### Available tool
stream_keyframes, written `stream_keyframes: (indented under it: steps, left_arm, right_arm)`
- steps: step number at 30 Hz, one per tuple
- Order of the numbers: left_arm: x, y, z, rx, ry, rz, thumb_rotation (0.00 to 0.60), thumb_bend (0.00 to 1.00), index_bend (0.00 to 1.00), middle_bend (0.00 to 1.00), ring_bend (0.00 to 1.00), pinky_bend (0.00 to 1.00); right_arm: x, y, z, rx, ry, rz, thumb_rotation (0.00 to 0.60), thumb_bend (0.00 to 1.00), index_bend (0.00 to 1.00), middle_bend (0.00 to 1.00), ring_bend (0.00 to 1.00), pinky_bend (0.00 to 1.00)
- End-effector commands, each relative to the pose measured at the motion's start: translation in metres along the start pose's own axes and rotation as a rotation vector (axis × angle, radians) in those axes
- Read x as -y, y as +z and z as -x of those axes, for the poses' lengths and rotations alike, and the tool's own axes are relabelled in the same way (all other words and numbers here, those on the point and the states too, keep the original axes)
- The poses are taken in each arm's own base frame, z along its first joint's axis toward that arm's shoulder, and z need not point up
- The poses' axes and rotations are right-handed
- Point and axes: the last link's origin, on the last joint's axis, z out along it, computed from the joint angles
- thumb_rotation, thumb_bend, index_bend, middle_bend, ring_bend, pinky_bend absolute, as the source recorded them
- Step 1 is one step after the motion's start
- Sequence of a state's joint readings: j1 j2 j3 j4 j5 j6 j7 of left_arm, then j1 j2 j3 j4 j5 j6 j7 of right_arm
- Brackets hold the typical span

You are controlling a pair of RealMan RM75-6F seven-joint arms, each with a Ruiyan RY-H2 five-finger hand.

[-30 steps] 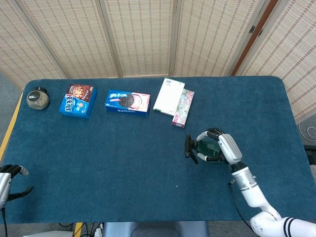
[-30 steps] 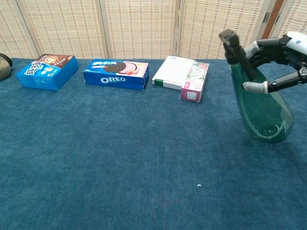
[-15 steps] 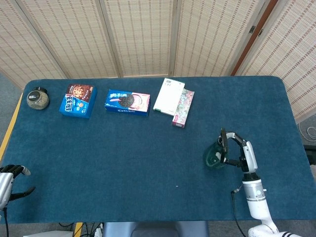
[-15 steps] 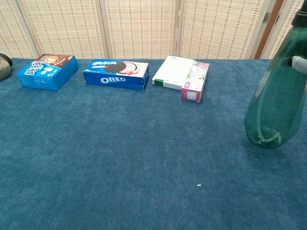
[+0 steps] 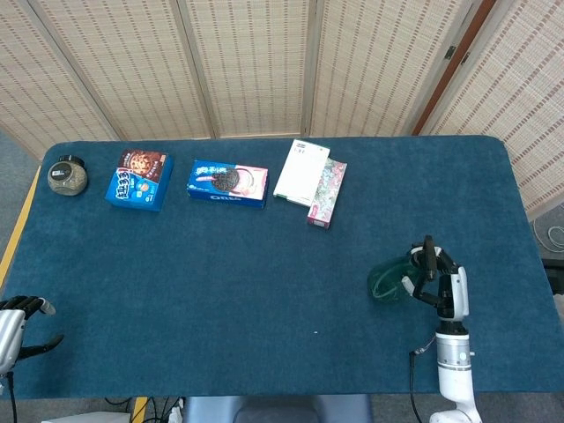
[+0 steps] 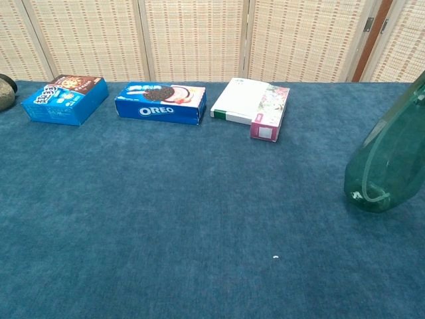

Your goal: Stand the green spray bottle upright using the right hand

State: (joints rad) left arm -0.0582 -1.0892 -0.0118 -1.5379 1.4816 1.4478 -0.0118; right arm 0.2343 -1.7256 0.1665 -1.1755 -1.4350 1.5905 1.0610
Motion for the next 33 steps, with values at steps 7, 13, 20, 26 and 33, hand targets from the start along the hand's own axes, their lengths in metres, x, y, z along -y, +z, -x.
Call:
stream_keyframes:
  steps: [7,13,20,26,33]
  left_arm:
    - [0.001,0.0,0.0,0.002,0.001,-0.003,0.6,0.0,0.48,0.47,0.36,0.39]
    - [0.0,0.0,0.001,0.002,0.0,-0.001,0.6,0.0,0.48,0.47,0.36,0.39]
    - [0.001,0.0,0.001,0.004,0.001,-0.002,0.6,0.0,0.48,0.47,0.36,0.39]
    - [0.0,0.0,0.001,0.004,0.002,-0.001,0.6,0.0,0.48,0.47,0.36,0.39]
    - [0.0,0.0,0.001,0.004,0.001,0.001,0.6,0.0,0.48,0.47,0.36,0.39]
  right_arm:
    - [-0.016,-0.005,-0.002,-0.016,0.036,0.036,0.6,0.26,0.51,0.65,0.32,0.33]
    - [-0.018,-0.007,-0.004,-0.001,0.028,0.039,0.6,0.24,0.51,0.64,0.32,0.34]
    - [-0.019,-0.01,-0.005,0.043,-0.013,0.042,0.6,0.07,0.39,0.45,0.24,0.35]
    - [-0.016,-0.009,-0.009,0.085,-0.052,0.042,0.6,0.0,0.18,0.28,0.12,0.33]
    - [-0.01,-0.008,-0.014,0.112,-0.083,0.043,0.6,0.0,0.04,0.15,0.02,0.31]
